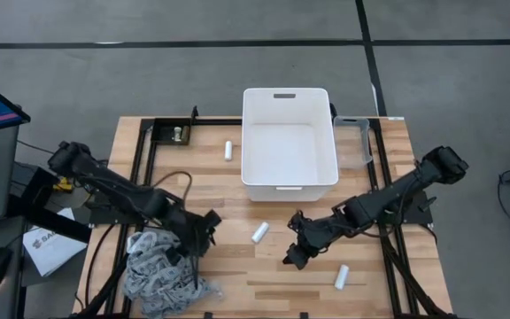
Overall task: Pick & place medical supplies in basket/bin
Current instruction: Put the transparent bottle in the black bin
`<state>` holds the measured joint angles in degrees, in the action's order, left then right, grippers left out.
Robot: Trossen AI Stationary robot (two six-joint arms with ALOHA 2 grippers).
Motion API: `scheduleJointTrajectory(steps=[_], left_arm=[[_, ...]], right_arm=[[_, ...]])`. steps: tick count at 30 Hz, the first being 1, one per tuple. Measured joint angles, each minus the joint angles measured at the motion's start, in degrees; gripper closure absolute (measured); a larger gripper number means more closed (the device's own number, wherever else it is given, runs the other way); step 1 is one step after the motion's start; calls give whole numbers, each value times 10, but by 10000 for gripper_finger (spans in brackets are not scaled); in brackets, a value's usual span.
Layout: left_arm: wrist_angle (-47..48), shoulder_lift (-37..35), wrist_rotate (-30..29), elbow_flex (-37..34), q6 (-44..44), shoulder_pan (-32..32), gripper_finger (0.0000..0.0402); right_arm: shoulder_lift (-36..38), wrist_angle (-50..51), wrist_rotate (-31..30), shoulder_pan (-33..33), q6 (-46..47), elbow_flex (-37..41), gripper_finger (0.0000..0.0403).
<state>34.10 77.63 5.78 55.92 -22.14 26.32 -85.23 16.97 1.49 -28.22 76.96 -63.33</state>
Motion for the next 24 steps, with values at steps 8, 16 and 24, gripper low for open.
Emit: scheduleJointTrajectory(steps=[8, 16, 24], left_arm=[[-48, 81, 27, 0, -45, 19, 188], [-113, 125, 41, 0, 15, 46, 188], [-130, 156, 63, -1, 63, 60, 175]], right_arm=[[0, -22, -60, -40, 46, 0, 287], [0, -25, -125, -83, 101, 0, 287], [0, -24, -166, -96, 116, 0, 287]])
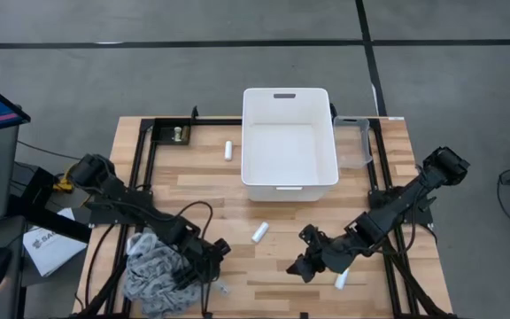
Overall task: Pick & place medical supplies in basket/bin
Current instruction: Put the transparent bottle in the black bin
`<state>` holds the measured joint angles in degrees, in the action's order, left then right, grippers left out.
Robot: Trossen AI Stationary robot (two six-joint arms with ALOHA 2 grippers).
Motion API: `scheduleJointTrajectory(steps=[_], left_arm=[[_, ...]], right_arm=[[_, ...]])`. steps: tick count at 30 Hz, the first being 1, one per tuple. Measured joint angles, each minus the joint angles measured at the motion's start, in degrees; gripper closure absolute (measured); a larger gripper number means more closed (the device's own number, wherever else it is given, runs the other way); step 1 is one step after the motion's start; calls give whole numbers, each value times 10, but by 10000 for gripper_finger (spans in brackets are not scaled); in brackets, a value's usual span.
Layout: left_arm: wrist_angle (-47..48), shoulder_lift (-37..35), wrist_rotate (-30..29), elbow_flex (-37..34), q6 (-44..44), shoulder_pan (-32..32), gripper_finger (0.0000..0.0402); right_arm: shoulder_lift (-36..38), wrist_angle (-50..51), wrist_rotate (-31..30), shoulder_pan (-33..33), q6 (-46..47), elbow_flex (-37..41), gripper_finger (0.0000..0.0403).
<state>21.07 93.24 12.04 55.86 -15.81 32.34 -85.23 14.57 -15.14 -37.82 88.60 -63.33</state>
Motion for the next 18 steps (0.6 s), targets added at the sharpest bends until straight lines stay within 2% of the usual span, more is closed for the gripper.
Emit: scheduleJointTrajectory(steps=[5, 13, 18], left_arm=[[-11, 12, 11, -1, 21, 0, 167], [-100, 11, 14, -45, 104, 0, 167], [-130, 12, 15, -56, 121, 4, 164]], right_arm=[[0, 0, -8, 1, 2, 0, 287], [0, 3, -17, 0, 15, 0, 287], [0, 4, -16, 0, 15, 0, 287]])
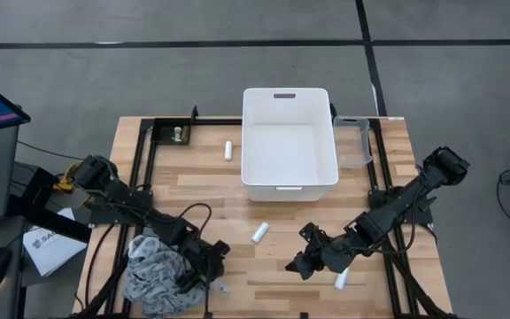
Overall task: Pick & place medical supplies in basket/bin
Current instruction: Put the transparent bottle in the black bin
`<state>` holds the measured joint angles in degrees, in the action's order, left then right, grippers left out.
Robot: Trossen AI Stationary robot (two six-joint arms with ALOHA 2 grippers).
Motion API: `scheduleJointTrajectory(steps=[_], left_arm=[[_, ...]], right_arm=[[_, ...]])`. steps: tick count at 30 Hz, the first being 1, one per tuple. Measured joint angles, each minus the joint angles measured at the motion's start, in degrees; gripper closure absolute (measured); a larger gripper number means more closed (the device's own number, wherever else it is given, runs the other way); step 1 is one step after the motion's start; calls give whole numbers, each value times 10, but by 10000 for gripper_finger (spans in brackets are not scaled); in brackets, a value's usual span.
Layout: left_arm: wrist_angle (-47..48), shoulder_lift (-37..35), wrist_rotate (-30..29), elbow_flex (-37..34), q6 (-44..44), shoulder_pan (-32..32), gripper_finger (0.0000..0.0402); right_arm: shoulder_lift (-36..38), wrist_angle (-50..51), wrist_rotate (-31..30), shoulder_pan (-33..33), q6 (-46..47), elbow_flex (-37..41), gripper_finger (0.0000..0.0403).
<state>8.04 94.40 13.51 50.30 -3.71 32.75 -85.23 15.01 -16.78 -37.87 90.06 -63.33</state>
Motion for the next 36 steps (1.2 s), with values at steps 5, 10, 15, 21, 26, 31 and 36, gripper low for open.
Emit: scheduleJointTrajectory(steps=[5, 10, 15, 21, 26, 31, 36], left_arm=[[-15, 21, 1, -13, 10, 1, 164], [-53, 55, 2, -17, 13, 1, 164], [-74, 79, 2, -17, 17, 1, 164], [-81, 82, 3, -17, 21, 1, 184], [-67, 79, 2, -17, 41, 1, 229], [-64, 79, 3, -17, 44, 1, 273], [-43, 70, -2, -17, 42, 1, 269]], right_arm=[[0, 6, 1, 0, 10, 0, 287], [0, 12, 2, -4, 25, 0, 287], [0, 13, 4, -9, 41, 0, 287], [0, 14, 4, -12, 54, 0, 287], [0, 15, 4, -11, 54, 0, 287], [0, 15, 4, -11, 55, 0, 287], [0, 15, 3, -11, 60, 0, 287]])
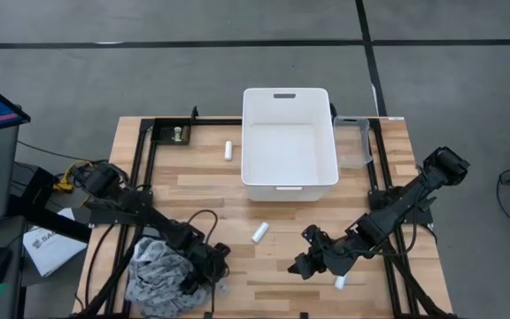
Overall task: Pick & place medical supplies in basket/bin
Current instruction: Put the transparent bottle in the black bin
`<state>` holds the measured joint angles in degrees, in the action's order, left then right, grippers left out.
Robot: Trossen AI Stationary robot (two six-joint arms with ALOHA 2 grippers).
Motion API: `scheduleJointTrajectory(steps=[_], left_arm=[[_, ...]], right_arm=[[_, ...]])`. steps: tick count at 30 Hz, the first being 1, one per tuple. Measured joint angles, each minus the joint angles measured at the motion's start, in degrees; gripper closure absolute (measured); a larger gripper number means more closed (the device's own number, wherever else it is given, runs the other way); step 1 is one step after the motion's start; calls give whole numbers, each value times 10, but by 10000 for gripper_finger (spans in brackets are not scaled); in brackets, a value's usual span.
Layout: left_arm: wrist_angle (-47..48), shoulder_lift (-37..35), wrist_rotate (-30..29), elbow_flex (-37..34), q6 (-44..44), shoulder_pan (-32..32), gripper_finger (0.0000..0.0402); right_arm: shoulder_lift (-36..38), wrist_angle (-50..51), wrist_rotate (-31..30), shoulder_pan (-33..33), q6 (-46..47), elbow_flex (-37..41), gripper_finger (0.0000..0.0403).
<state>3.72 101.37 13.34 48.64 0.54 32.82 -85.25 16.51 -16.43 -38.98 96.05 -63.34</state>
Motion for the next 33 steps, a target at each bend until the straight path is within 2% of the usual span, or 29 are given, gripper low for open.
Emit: scheduleJointTrajectory(steps=[10, 18, 23, 27, 33], left_arm=[[56, -106, -32, 0, -18, -19, 273], [88, -215, -73, 0, -18, -72, 272], [95, -270, -131, 0, -18, -137, 272], [134, -306, -134, 0, -20, -213, 272], [284, -359, -135, 0, -22, -313, 272]], right_arm=[[0, 0, -2, 1, 0, 0, 287], [0, -3, -19, 1, -8, 0, 287], [0, -4, -31, 5, -17, 0, 287], [1, -6, -33, 12, -29, 0, 287], [1, -10, -35, 24, -53, 0, 287]])
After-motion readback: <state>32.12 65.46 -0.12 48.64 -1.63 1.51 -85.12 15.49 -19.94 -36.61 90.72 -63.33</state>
